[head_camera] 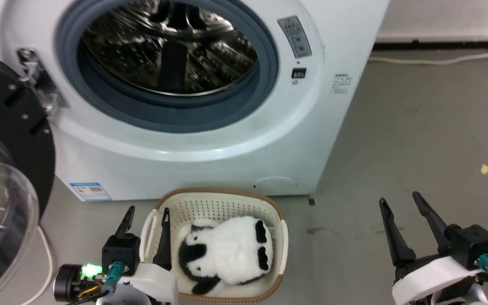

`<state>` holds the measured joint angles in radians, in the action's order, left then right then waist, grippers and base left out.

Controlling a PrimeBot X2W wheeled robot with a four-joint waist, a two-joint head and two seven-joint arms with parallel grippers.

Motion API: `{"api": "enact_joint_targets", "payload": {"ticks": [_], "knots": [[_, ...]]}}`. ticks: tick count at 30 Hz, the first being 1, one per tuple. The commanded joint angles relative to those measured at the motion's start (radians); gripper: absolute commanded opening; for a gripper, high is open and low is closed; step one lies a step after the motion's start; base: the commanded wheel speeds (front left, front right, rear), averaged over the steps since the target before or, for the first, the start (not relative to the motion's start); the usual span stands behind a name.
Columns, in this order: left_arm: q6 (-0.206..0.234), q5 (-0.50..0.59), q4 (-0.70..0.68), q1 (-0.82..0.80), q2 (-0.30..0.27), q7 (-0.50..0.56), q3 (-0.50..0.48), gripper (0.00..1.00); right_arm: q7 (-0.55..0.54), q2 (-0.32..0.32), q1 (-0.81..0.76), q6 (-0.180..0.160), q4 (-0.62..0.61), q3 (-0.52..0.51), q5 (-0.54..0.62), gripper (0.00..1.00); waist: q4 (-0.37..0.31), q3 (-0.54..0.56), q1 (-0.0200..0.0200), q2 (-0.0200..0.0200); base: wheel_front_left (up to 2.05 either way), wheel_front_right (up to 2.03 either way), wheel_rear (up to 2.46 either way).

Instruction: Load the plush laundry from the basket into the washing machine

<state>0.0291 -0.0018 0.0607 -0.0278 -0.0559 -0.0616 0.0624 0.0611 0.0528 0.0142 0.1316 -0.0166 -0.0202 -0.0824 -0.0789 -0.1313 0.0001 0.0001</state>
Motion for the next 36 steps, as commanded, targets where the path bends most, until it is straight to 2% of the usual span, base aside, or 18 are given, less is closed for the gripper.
{"api": "enact_joint_targets", "payload": {"ticks": [1, 20, 36], "knots": [[0.002, 0.002, 0.013, -0.022, -0.010, -0.010, 0.009, 1.00, 0.010, -0.001, 0.017, 0.000, -0.008, 0.001, -0.015, 1.00, -0.015, -0.023, -0.0001, -0.0001, 0.00, 0.00, 0.00], [-0.034, -0.009, 0.221, -0.142, -0.060, -0.044, 0.056, 1.00, 0.050, -0.001, 0.068, 0.000, -0.015, 0.005, -0.100, 1.00, -0.100, -0.164, -0.0001, -0.0001, 0.00, 0.00, 0.00], [-0.077, -0.007, 0.458, -0.283, -0.095, -0.073, 0.132, 1.00, 0.086, -0.001, 0.107, -0.001, -0.018, 0.018, -0.160, 1.00, -0.171, -0.279, -0.0001, -0.0001, 0.00, 0.00, 0.00]]}}
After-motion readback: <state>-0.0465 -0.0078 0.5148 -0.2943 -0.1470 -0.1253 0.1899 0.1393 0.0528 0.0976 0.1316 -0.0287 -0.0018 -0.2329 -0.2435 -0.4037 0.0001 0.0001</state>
